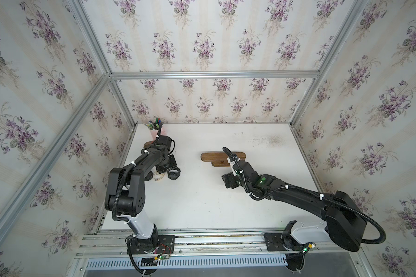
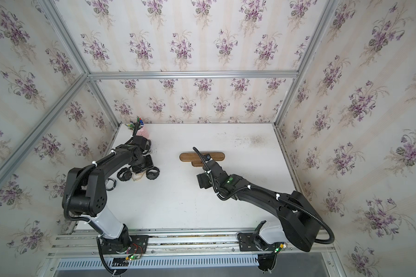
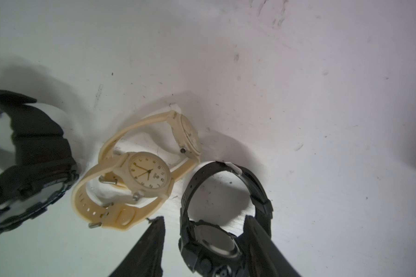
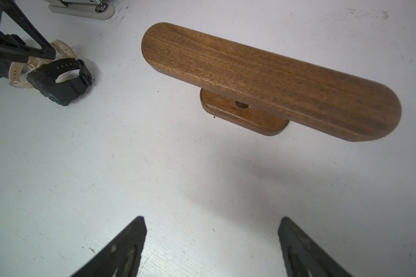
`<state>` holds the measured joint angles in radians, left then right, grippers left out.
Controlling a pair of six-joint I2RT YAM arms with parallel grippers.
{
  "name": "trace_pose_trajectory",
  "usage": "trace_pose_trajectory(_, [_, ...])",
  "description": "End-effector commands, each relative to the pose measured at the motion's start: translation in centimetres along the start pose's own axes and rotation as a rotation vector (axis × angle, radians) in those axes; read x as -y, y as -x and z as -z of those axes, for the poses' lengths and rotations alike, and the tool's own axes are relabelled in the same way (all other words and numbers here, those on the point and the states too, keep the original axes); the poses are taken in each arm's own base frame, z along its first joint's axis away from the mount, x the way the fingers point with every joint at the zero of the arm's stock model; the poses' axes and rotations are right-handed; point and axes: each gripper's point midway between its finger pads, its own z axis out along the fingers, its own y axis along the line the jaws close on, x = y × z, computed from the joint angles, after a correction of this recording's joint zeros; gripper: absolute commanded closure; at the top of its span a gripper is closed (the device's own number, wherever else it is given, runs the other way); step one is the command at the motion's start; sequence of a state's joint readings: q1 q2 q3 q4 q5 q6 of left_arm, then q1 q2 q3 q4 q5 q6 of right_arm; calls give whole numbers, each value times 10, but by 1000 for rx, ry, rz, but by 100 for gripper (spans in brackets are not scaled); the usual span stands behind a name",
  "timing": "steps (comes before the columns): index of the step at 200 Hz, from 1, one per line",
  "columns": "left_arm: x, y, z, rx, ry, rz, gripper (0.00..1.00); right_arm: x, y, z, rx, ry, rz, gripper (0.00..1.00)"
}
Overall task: Place watch on stand
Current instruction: Pick up the watch at the center of the board.
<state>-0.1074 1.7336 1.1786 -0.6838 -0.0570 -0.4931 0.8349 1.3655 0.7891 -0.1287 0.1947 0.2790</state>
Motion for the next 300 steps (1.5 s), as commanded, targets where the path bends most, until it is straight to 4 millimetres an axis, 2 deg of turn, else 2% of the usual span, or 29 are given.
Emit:
trace_pose_trajectory(1, [0,-3,-3,-10,2,17,50,2,1,0,7,-12,-1,12])
trace_pose_trajectory(30, [13,-14,-6,-35,-20,-7,50,0,2,-2,5,-9,3,13])
trace_pose_trajectory(53, [29,-23,-8,-54,-68,-14,54,-2,3,-4,4,-3,4,13])
trace_pose_trajectory(76, [40,-29,-5,-58,-89,-25,53,-3,3,-4,2,-5,8,13])
trace_pose_trajectory(133, [27,-23,-5,-45,-61,-6,47,-2,2,-4,-2,-11,16,13])
trace_pose_trajectory(175, [31,-23,-21,-80,-59,-19,46,-2,3,-3,2,-10,15,13])
trace_pose_trajectory(205, [33,-24,-29,-90,-66,-9,56,-2,3,-1,6,-8,10,13])
trace_pose_trajectory(220, [34,-26,-31,-87,-73,-3,65,-2,3,0,7,-6,8,13])
trace_pose_trajectory(274, [42,-34,-22,-31,-130,45,87,-9,10,3,28,16,-17,14])
trace_pose_trajectory(286, [47,-40,-21,-27,-160,78,96,-6,14,5,44,-1,-51,17])
trace_pose_trajectory(300, [60,-46,-16,-8,-205,97,97,-3,19,9,71,-16,-113,17])
